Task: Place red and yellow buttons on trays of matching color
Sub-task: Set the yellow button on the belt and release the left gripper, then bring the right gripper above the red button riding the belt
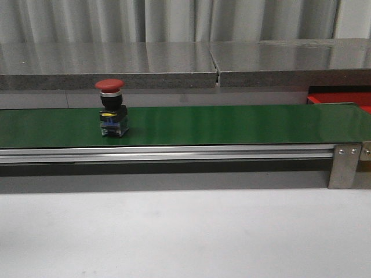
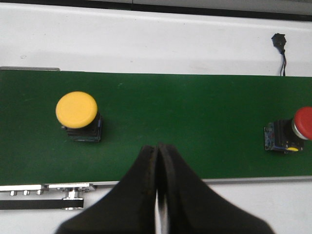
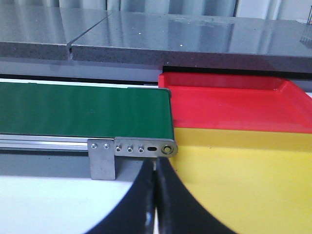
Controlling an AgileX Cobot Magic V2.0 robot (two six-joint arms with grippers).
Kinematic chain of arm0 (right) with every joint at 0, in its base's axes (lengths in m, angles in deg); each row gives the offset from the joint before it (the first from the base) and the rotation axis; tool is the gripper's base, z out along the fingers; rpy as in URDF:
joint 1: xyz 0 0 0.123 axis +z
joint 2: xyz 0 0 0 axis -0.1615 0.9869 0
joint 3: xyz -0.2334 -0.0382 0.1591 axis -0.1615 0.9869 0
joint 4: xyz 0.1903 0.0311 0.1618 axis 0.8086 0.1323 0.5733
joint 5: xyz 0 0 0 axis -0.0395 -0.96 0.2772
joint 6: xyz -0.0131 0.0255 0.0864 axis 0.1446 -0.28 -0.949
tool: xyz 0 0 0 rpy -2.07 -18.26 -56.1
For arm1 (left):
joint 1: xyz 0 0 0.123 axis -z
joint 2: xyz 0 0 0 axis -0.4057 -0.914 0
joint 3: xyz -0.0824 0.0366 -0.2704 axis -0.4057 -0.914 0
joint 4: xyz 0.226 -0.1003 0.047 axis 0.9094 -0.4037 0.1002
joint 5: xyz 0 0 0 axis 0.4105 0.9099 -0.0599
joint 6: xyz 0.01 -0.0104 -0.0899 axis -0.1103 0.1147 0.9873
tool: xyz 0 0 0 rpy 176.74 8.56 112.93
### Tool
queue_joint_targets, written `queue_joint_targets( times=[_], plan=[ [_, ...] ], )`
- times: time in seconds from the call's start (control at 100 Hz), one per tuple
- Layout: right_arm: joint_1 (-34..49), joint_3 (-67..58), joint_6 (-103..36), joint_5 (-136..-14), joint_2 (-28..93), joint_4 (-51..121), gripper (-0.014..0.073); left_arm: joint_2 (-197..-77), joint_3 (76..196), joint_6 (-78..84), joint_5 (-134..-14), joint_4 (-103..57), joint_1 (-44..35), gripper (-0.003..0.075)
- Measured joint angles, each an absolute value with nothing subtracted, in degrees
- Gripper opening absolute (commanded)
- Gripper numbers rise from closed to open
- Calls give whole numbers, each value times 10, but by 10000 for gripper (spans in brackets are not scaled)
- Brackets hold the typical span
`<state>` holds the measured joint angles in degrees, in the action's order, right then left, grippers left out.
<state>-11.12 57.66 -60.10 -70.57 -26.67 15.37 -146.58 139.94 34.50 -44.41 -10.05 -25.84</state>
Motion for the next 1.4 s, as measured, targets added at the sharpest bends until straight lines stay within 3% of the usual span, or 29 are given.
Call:
queue_joint_targets(
  times=[0.47,0.75,0.9,1.4],
  plan=[
    [-111,577,-601,-703,-267,154,-66,-1223,1168,344,-495,-100,-251,-19],
    [-111,577,-601,-662,-267,154,-66,-1111,1110,344,-495,-100,-251,-19],
    [-111,545,-601,-715,-263,154,-66,-1097,1109,344,-495,-100,-251,-19],
    [-104,328,-591,-840,-10,154,-66,-1097,1109,344,-495,-100,-251,-19]
  ],
)
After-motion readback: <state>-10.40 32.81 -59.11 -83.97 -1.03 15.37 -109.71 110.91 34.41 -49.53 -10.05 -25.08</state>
